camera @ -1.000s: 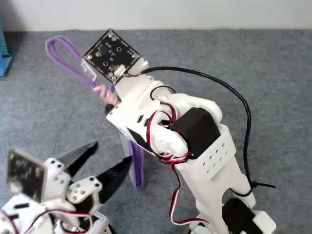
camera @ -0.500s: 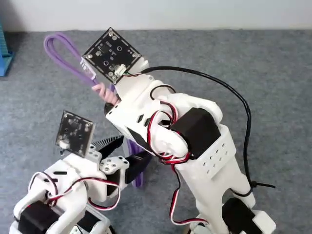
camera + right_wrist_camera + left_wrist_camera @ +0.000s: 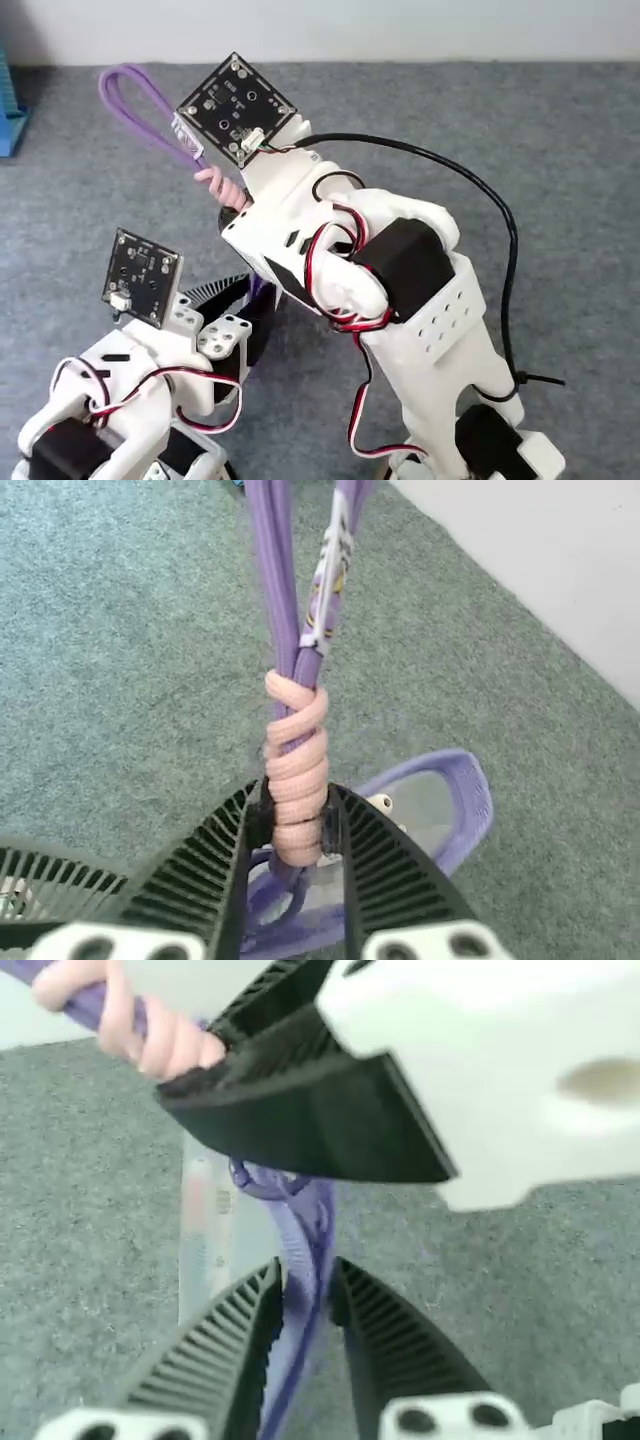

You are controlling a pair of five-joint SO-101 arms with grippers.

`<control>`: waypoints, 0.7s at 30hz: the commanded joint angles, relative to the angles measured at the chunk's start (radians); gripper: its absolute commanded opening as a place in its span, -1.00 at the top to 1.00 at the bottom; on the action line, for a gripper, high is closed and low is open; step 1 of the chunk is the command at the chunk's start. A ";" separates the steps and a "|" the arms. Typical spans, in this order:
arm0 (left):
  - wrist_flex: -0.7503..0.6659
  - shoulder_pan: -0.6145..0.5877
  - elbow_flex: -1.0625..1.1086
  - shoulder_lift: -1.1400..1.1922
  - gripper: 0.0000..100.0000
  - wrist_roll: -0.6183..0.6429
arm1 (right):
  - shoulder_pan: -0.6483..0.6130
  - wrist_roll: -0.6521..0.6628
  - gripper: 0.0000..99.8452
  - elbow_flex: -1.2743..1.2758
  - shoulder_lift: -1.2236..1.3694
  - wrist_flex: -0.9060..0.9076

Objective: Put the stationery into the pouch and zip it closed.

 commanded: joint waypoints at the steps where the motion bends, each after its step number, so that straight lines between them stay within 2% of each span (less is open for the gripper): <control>1: -0.018 0.006 -0.062 0.025 0.97 0.006 | 0.010 -0.002 0.99 -0.009 -0.012 -0.022; 12: 0.175 0.006 -0.068 0.023 0.98 0.006 | 0.228 -0.068 0.99 0.049 0.027 -0.180; 21: 0.189 0.006 -0.071 0.021 0.98 0.003 | 0.366 -0.063 0.99 0.135 0.119 -0.378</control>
